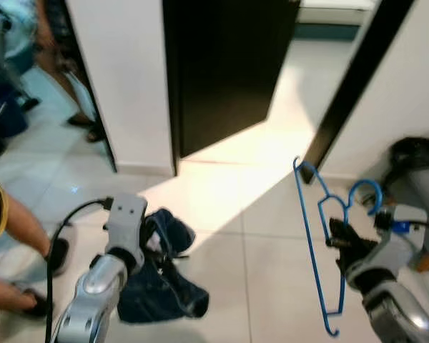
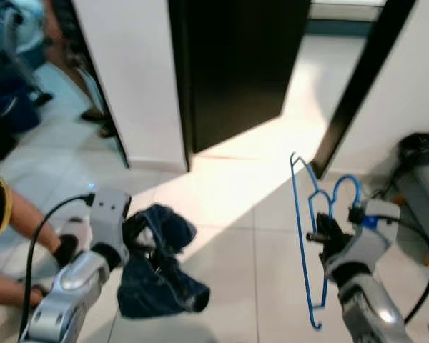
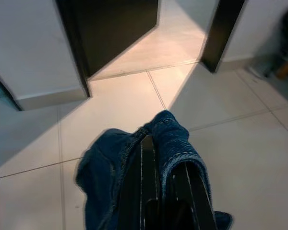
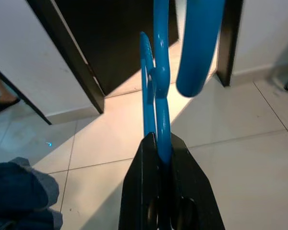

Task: Hang hanger

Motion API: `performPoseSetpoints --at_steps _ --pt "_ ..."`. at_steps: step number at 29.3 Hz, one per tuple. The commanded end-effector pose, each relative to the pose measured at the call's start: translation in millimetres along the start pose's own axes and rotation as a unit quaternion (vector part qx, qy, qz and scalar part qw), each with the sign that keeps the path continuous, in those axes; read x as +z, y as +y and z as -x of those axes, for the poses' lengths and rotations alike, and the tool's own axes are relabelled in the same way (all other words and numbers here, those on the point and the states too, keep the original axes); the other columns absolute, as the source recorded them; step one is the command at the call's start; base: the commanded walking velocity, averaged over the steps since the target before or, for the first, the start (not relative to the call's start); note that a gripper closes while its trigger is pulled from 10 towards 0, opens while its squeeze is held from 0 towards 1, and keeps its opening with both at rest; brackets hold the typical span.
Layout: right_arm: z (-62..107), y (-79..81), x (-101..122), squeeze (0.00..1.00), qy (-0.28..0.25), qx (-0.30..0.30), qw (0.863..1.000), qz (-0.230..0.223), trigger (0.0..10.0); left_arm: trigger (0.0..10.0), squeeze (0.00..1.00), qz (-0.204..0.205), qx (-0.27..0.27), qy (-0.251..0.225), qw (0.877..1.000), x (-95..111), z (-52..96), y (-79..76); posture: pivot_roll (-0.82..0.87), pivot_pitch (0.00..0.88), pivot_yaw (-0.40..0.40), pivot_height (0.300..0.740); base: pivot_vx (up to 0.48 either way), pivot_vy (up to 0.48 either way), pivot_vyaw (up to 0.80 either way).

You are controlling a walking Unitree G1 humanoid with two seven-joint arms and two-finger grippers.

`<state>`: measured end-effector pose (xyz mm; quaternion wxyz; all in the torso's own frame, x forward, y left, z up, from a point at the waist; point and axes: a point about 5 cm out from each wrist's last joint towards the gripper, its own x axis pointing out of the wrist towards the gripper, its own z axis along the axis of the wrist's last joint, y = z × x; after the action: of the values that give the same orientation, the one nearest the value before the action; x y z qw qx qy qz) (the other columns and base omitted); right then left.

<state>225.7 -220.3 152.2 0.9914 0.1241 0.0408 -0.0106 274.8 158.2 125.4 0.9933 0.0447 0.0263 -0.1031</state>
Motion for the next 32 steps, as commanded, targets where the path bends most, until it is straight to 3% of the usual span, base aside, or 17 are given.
performPoseSetpoints --at_steps 1,15,19,22,23,24,27,28,32 --pt "1.0 1.7 0 0.00 -0.002 0.006 1.000 -0.003 10.0 10.0 0.00 0.000 -0.005 -0.004 1.000 2 0.3 -2.1 0.00 0.172 -0.019 0.740 0.000 0.000 -0.79" --pt "1.4 2.8 2 0.00 -0.004 0.016 1.000 -0.014 10.0 10.0 0.00 -0.003 -0.012 -0.003 1.000 3 -2.7 -2.7 0.00 0.178 -0.013 0.740 0.000 0.000 -0.79" --pt "0.5 6.6 2 0.00 0.001 0.041 0.999 -0.013 10.0 10.0 0.00 -0.029 -0.049 -0.012 0.998 12 -11.5 -4.9 -0.01 0.175 -0.014 0.740 0.000 0.000 -0.79" --pt "-0.2 8.9 3 0.00 0.003 0.063 0.998 -0.020 10.0 10.0 0.00 -0.029 -0.048 -0.033 0.998 26 -22.3 -2.2 -0.01 0.173 -0.014 0.740 0.000 0.000 -0.79" --pt "-0.3 12.3 6 0.00 0.007 0.100 0.995 -0.018 10.0 10.0 0.00 -0.026 -0.050 -0.067 0.996 50 -36.2 -1.3 -0.01 0.168 -0.010 0.740 0.000 0.000 -0.79" --pt "-0.3 12.3 6 0.00 0.007 0.100 0.995 -0.018 10.0 10.0 0.00 -0.026 -0.050 -0.067 0.996 50 -36.2 -1.3 -0.01 0.168 -0.010 0.740 0.000 0.000 -0.79" --pt "0.9 18.0 15 0.00 0.009 0.163 0.986 0.010 10.0 10.0 0.00 -0.022 -0.066 -0.119 0.990 88 -51.9 -3.6 -0.02 0.163 -0.002 0.740 0.000 0.000 -0.79" --pt "0.9 18.0 15 0.00 0.009 0.163 0.986 0.010 10.0 10.0 0.00 -0.022 -0.066 -0.119 0.990 88 -51.9 -3.6 -0.02 0.163 -0.002 0.740 0.000 0.000 -0.79" --pt "3.1 25.9 32 0.00 -0.003 0.229 0.973 0.030 10.0 10.0 0.00 -0.020 -0.073 -0.159 0.984 119 -60.8 -2.0 -0.02 0.159 0.006 0.740 0.000 0.000 -0.79"
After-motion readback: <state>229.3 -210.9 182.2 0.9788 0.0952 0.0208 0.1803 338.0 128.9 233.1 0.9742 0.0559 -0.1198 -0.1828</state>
